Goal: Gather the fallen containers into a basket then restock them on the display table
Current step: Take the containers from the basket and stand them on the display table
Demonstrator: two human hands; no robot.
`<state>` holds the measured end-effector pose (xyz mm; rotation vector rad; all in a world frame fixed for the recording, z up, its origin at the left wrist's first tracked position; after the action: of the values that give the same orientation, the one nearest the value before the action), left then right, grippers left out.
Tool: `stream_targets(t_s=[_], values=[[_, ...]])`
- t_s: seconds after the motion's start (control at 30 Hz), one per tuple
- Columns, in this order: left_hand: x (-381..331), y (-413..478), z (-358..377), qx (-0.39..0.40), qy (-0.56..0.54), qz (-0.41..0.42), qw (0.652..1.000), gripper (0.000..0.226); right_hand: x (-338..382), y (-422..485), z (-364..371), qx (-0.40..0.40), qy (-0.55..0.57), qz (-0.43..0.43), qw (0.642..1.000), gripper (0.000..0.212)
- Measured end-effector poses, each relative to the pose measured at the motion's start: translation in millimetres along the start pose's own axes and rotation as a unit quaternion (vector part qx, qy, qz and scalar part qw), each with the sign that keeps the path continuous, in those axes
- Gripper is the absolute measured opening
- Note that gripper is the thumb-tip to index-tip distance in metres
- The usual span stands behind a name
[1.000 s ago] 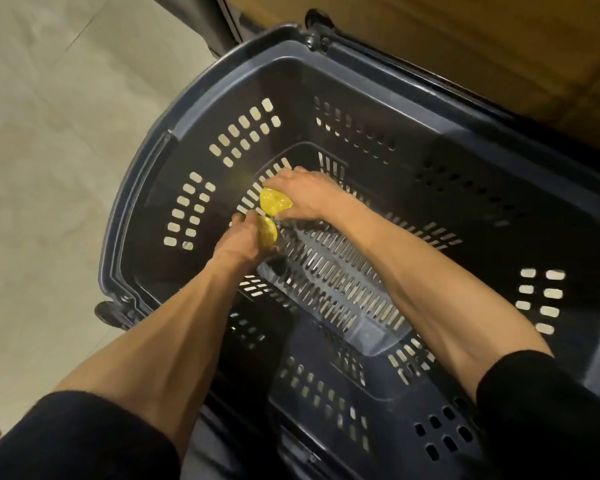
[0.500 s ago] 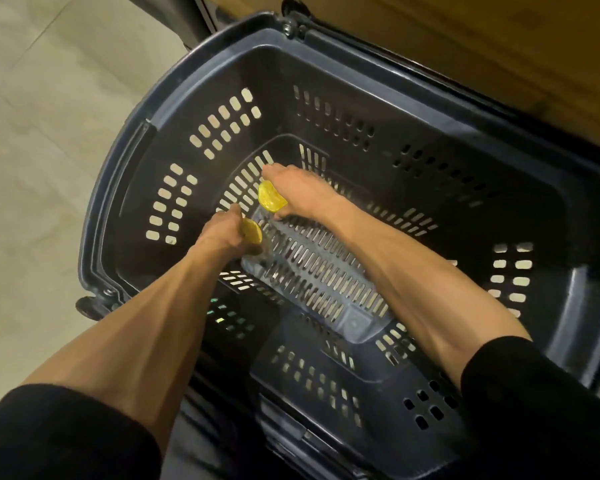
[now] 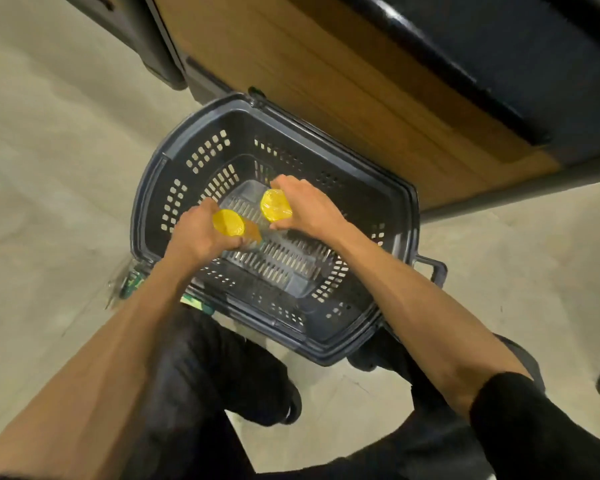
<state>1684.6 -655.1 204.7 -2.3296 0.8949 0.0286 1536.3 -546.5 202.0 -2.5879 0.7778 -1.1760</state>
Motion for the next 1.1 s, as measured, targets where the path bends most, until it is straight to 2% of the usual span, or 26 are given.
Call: stream_targets(t_s=[0.1, 0.23, 0.4, 0.63, 0.9, 1.1], values=[[-12.4, -56.1, -53.4, -0.028, 0.007, 0.021, 0.999, 0.079, 29.7, -44.8, -38.1, -0.034, 0.038, 0.033, 0.998, 0.077], [-22.5, -136.8, -121.0, -0.058, -0.014, 0.030, 0.998, 0.068, 79.7, -115.7, -96.8, -0.074, 0.084, 0.062, 0.992, 0.080], [-47.9, -237.0, -198.2, -0.072, -0.042, 0.042, 0.996, 0.065, 151.0, -206.9, -181.0, -0.087, 0.097, 0.089, 0.987, 0.081], [-92.6, -344.5, -280.9, -0.129, -0.125, 0.059, 0.982, 0.069, 212.5, -323.4, -284.3, -0.186, 0.162, 0.082, 0.966, 0.073], [-174.0, -430.0, -333.8, -0.247, -0.180, 0.091, 0.948, 0.061, 223.0, -429.3, -351.5, -0.268, 0.192, 0.036, 0.943, 0.076], [-238.5, -478.8, -338.2, -0.292, -0.199, 0.127, 0.927, 0.065, 196.2, -513.0, -396.8, -0.336, 0.255, 0.031, 0.906, 0.075]])
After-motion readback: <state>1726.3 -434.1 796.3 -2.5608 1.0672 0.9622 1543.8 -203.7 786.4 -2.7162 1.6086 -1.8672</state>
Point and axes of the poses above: each hand's wrist, its own y-axis towards the middle knuckle, its own z-axis out of the palm, x = y × z, the point moved 9 cm from there along y, towards the middle knuckle, and after that the axes turned 15 degrees about y, right-handed, at the moved point
